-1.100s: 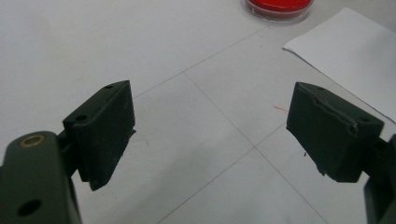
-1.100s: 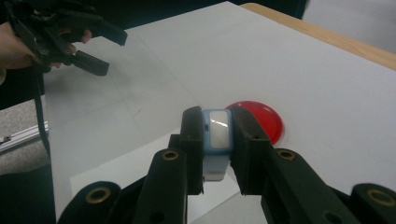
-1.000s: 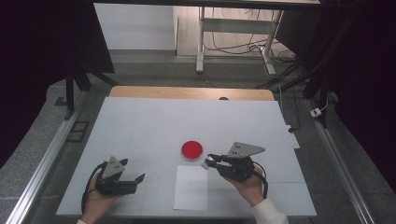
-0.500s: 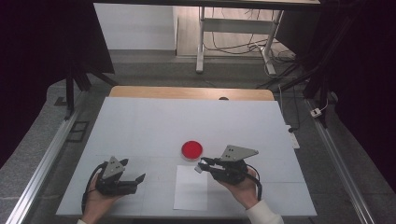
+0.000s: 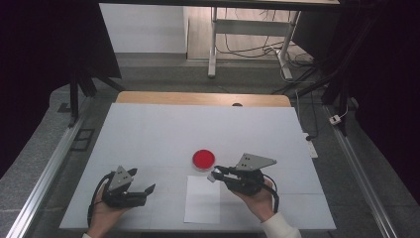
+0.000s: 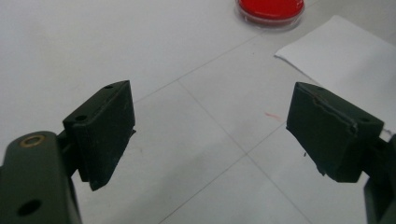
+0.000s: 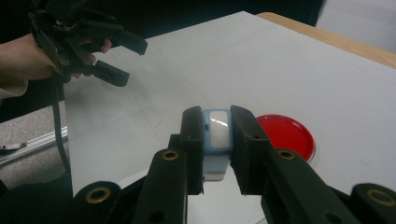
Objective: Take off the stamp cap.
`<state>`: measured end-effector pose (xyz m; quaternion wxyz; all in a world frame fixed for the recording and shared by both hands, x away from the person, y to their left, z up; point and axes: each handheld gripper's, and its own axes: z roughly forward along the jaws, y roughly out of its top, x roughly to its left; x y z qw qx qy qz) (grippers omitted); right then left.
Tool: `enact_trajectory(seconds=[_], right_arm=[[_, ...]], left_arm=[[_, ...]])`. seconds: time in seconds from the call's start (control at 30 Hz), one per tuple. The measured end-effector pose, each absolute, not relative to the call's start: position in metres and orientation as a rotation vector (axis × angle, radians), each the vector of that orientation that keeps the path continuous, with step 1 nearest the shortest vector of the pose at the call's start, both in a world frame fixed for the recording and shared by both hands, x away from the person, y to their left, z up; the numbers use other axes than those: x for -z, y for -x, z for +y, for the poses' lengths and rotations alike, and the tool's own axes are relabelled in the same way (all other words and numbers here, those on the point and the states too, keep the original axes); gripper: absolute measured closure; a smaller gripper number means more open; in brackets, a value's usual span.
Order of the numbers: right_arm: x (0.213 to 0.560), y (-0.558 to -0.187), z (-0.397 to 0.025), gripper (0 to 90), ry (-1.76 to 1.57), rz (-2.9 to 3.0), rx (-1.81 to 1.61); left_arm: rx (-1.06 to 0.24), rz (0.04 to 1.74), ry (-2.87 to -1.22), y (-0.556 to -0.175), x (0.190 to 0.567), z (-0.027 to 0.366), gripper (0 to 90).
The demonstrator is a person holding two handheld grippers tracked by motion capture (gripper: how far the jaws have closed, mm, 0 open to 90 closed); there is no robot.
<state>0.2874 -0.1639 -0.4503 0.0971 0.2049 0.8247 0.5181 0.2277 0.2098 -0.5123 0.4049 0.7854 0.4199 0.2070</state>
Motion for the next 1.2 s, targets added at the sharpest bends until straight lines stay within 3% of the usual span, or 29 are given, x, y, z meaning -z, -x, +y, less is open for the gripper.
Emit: enact_trajectory(seconds=[1.2], right_arm=[[0.448, -0.287, -0.165, 75.8, -0.627, 2.42, -1.574]], left_arm=[[-0.504, 0.925, -2.028, -0.245, 0.482, 0.15, 15.6]])
